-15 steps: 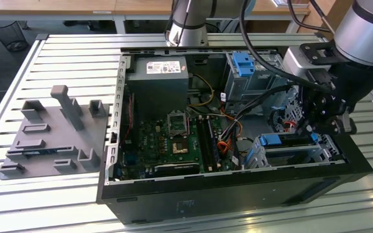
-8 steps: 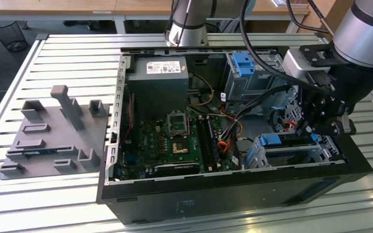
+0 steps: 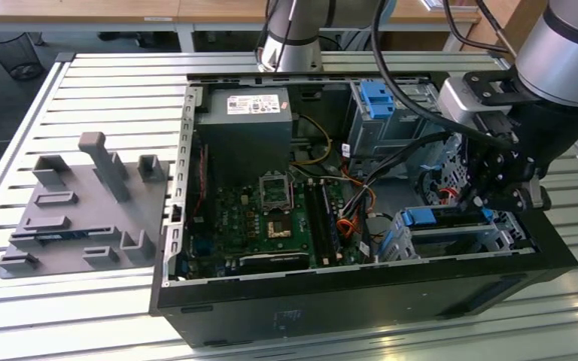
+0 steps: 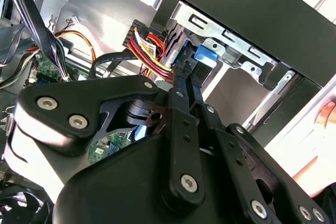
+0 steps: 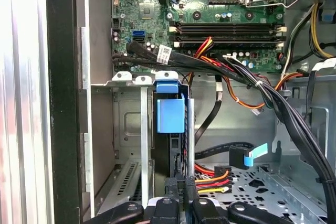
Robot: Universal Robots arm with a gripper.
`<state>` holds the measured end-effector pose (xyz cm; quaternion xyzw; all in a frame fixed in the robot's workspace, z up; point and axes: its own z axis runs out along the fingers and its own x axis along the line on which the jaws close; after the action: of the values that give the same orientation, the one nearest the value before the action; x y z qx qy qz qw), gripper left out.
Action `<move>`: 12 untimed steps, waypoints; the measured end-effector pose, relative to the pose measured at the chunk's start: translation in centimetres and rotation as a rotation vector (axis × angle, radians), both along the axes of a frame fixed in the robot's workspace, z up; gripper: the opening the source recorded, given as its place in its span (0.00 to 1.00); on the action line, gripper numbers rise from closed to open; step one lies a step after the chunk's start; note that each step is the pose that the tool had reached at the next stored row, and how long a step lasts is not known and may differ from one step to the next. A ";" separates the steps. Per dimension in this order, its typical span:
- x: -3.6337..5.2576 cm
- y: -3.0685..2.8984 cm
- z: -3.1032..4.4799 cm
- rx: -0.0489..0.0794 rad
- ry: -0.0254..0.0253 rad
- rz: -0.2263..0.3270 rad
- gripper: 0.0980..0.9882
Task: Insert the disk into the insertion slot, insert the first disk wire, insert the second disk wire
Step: 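Insert the first disk wire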
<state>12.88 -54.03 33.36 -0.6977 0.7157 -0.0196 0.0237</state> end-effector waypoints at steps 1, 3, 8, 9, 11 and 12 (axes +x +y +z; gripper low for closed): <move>0.00 0.00 -0.03 0.000 0.0000 0.000 0.08; 0.00 0.00 -0.09 0.000 0.0000 0.000 0.08; 0.00 0.00 -0.23 0.000 0.0000 0.000 0.08; 0.00 0.00 -0.26 0.000 0.0000 0.000 0.08; 0.00 0.00 -0.31 0.001 0.0000 0.000 0.08; 0.00 0.00 -0.34 0.001 0.0000 0.000 0.08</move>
<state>12.88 -54.03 33.03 -0.6977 0.7157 -0.0193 0.0240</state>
